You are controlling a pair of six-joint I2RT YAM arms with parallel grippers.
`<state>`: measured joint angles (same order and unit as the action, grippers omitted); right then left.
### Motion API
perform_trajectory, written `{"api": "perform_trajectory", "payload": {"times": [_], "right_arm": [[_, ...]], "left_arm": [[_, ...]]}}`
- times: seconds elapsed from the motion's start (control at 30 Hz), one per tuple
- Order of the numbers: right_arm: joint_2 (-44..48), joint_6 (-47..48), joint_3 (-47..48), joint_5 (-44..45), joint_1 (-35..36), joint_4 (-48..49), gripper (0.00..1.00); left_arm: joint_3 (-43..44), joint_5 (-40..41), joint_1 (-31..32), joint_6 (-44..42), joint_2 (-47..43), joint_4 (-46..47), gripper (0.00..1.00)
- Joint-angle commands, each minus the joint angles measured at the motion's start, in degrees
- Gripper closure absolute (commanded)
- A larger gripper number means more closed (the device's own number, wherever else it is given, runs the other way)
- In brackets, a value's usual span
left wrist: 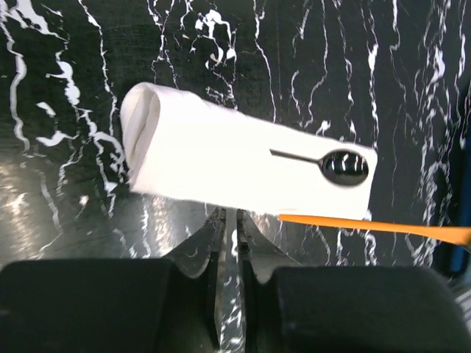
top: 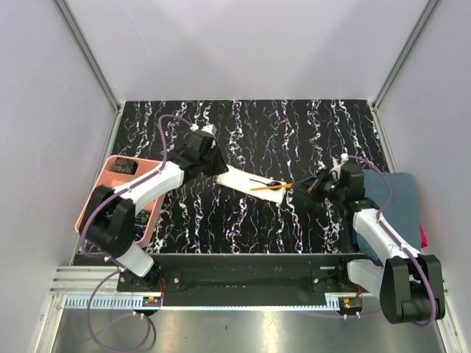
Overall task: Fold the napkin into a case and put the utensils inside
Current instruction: Insert the knife into the folded napkin.
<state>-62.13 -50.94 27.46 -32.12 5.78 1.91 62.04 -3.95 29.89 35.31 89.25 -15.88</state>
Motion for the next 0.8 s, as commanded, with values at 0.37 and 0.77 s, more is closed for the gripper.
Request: {"api": "perform_trajectory", "payload": {"times": [0.37,0.77], "right_arm": [[-2.03,-3.73,-2.24,-2.33,-7.19,9.86,1.0],[-9.32,-6.8,-5.05,-7.87,-7.19,21.81,1.0]], "left_arm": [[2.65,-0.8,-2.9,6.61,9.88,7.18,0.93],[1.33,-0.19,-3.52,6.53,12.43,7.79,0.94]]}}
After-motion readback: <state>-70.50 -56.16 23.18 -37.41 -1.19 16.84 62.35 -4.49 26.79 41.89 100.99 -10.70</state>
